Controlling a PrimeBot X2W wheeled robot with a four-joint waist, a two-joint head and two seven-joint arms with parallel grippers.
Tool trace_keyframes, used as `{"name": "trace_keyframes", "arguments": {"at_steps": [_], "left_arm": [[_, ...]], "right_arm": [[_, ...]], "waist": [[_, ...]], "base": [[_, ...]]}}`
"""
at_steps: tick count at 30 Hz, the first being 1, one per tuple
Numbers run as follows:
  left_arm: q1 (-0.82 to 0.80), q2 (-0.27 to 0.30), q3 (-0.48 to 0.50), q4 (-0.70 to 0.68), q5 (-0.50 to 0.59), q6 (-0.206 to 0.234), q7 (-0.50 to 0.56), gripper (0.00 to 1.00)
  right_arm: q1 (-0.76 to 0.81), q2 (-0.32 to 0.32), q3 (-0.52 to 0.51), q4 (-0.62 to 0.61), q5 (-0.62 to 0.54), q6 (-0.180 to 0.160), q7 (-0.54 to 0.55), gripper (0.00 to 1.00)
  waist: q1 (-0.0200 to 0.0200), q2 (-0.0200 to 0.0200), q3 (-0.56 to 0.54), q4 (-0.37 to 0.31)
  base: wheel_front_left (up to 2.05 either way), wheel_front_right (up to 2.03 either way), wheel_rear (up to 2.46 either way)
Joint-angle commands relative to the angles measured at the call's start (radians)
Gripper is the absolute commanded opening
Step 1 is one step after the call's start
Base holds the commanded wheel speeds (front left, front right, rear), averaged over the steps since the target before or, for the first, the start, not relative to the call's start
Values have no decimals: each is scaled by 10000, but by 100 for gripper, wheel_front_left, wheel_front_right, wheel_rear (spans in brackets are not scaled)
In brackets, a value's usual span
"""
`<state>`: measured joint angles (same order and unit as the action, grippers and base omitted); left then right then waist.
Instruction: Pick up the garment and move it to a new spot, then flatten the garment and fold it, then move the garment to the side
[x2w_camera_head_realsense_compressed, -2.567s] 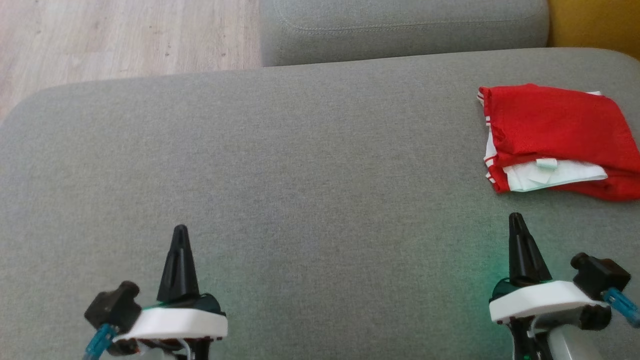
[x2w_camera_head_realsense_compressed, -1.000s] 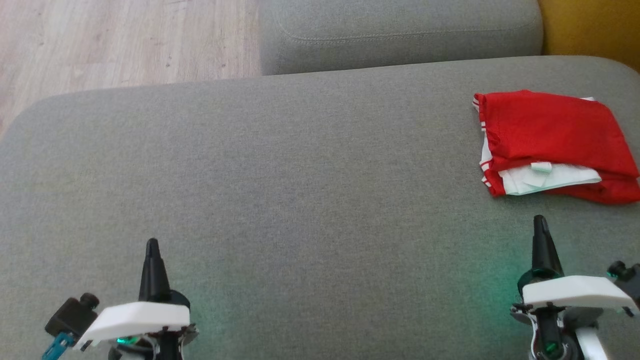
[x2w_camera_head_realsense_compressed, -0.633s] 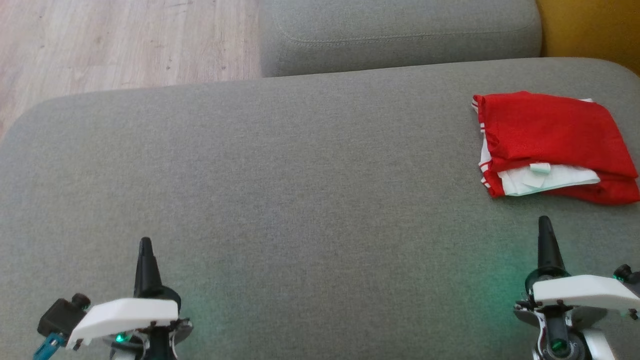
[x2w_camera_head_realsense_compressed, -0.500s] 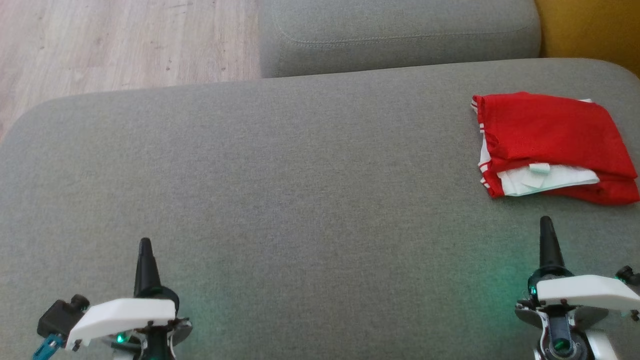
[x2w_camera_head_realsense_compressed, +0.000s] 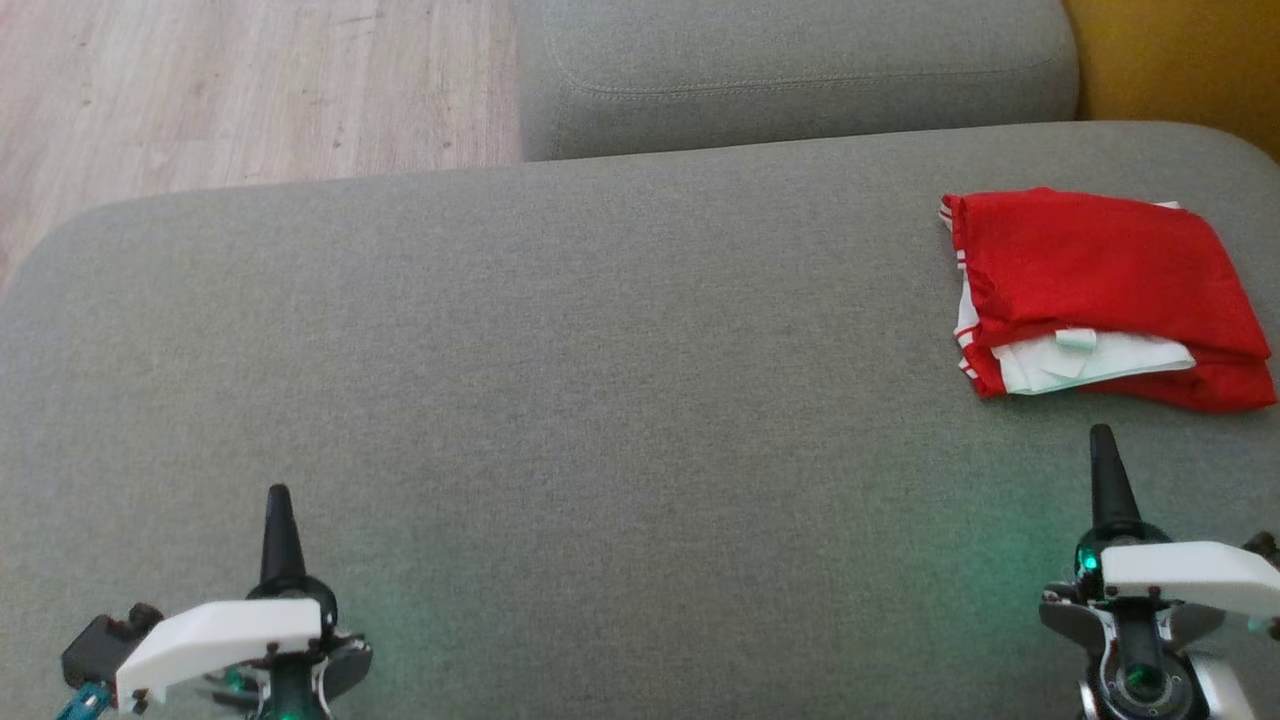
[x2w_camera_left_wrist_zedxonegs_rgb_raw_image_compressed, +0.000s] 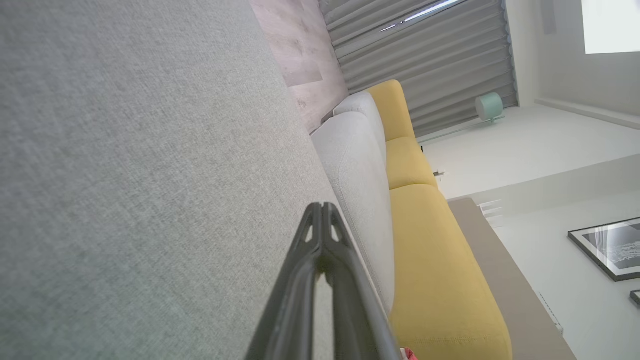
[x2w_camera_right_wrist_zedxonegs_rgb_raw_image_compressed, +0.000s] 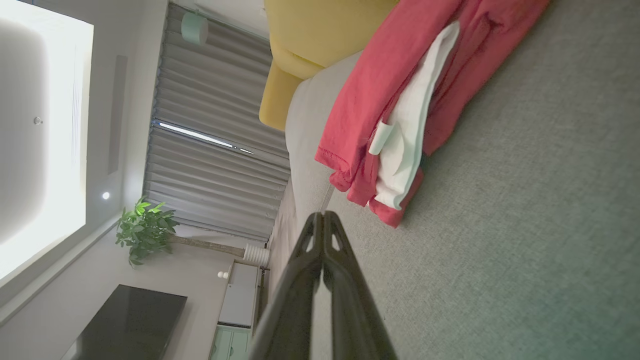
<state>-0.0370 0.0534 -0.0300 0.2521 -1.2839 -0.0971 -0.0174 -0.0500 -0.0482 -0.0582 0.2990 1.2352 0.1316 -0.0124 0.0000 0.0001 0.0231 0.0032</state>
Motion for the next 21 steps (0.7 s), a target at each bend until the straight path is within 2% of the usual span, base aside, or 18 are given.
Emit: {"name": "trace_keyframes", "arguments": {"at_steps": [1,21], "left_arm": [[-536,161,358,-272,-241,-79,95,0],[-627,157,849,-156,-2164,-232,695,0]], "right_arm": [[-464,-189,95,-405,299,-7,92,0],[-520,-188,-157,-495,2464,-8,677,0]], "waist": [[0,-1,-8,-1],[0,-1,-122,-20]], "base": [[0,0,0],[0,0,0]]}}
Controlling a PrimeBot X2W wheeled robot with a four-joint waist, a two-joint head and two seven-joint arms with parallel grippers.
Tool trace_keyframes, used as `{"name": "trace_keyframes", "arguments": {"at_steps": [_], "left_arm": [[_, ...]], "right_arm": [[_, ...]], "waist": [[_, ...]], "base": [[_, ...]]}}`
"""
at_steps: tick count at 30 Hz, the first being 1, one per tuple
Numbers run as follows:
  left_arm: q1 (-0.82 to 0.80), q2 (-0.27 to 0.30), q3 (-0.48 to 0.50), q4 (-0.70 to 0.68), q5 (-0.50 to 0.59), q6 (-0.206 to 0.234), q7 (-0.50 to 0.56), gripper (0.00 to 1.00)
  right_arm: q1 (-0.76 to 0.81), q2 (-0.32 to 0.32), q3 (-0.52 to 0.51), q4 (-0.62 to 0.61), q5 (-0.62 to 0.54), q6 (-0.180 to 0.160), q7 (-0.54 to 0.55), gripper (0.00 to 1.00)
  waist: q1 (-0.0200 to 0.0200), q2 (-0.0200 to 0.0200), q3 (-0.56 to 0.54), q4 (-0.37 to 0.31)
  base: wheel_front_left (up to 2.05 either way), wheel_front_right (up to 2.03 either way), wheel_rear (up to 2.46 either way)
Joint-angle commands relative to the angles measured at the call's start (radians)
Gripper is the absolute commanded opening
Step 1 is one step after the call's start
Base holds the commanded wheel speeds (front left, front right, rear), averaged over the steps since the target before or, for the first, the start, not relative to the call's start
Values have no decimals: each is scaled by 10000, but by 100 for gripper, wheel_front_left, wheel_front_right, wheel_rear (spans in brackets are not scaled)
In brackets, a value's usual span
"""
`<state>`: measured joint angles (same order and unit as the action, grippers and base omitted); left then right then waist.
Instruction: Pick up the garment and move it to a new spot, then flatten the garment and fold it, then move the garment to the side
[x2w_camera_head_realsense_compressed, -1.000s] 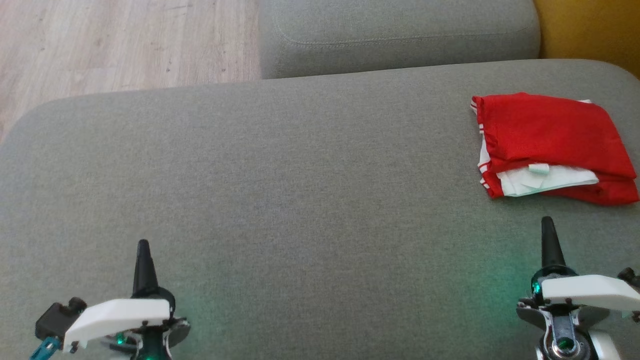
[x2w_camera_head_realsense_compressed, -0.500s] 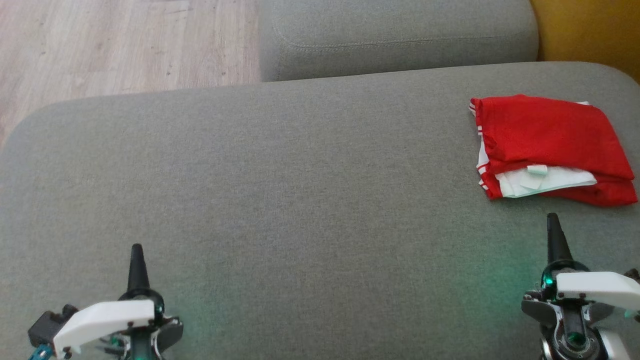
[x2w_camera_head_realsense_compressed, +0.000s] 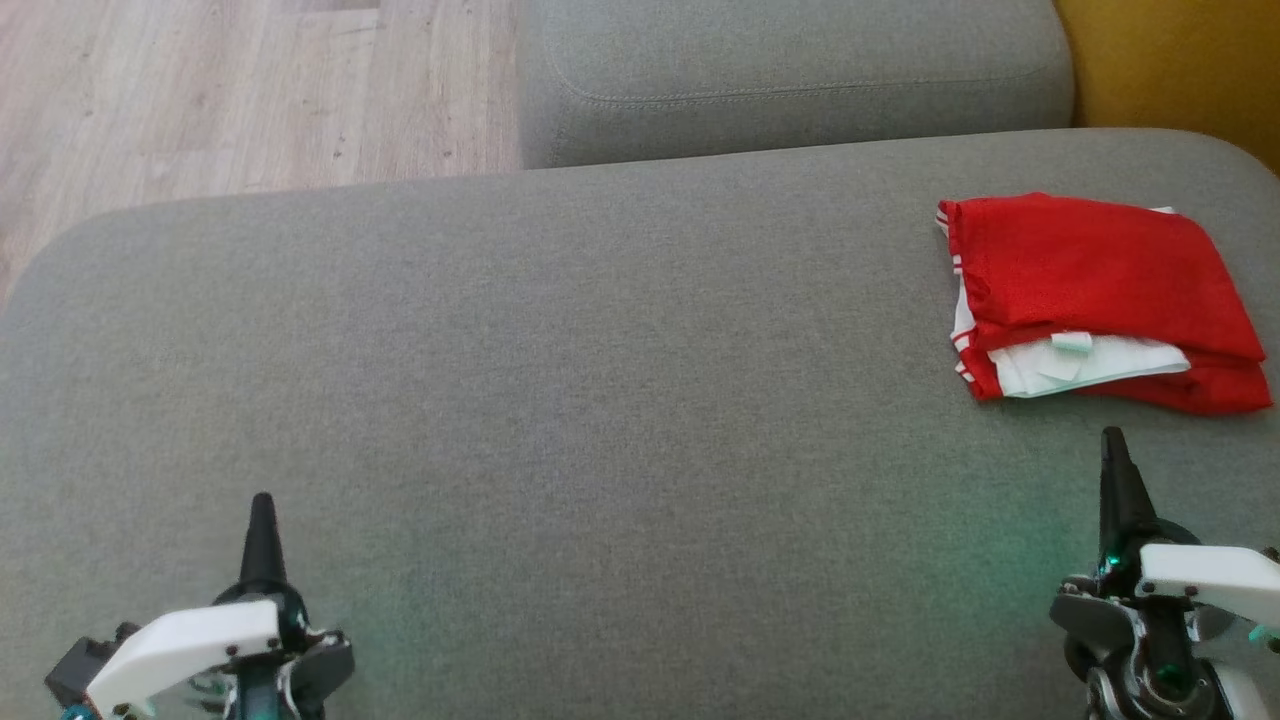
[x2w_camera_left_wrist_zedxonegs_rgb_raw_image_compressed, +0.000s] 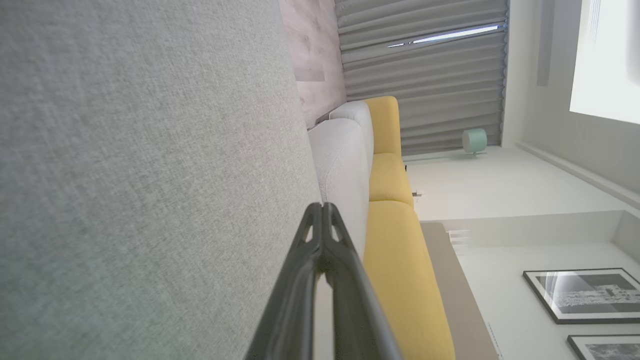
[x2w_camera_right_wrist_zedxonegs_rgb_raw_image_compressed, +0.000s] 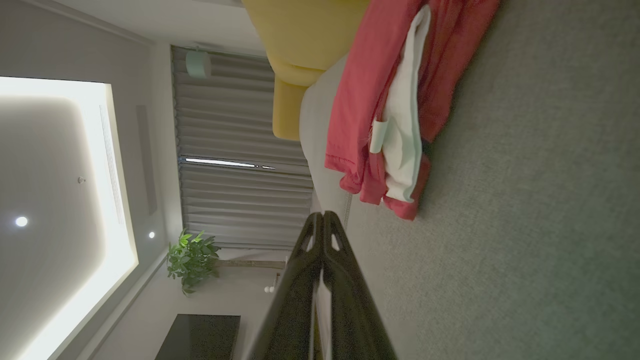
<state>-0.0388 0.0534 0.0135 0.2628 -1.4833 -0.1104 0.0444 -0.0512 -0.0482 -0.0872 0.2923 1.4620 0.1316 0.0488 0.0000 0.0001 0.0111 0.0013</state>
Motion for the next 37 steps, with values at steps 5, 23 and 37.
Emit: {"name": "trace_keyframes", "arguments": {"at_steps": [5,23,37], "left_arm": [[-632,155,539,-235,-650,-138,229,0],[-673,132,779,-184,-1439,-203,508,0],[-676,103,820,-183,-1405,-203,541,0]], "right_arm": [[-522,-186,68,-450,737,-9,213,0],[-548,-166,-68,-487,1631,-9,484,0],[-551,-139,-105,-484,1600,-9,515,0]], "waist": [[0,-1,-31,-5],[0,-1,-79,-13],[0,-1,-79,-13]], "base": [[0,0,0],[0,0,0],[0,0,0]]}}
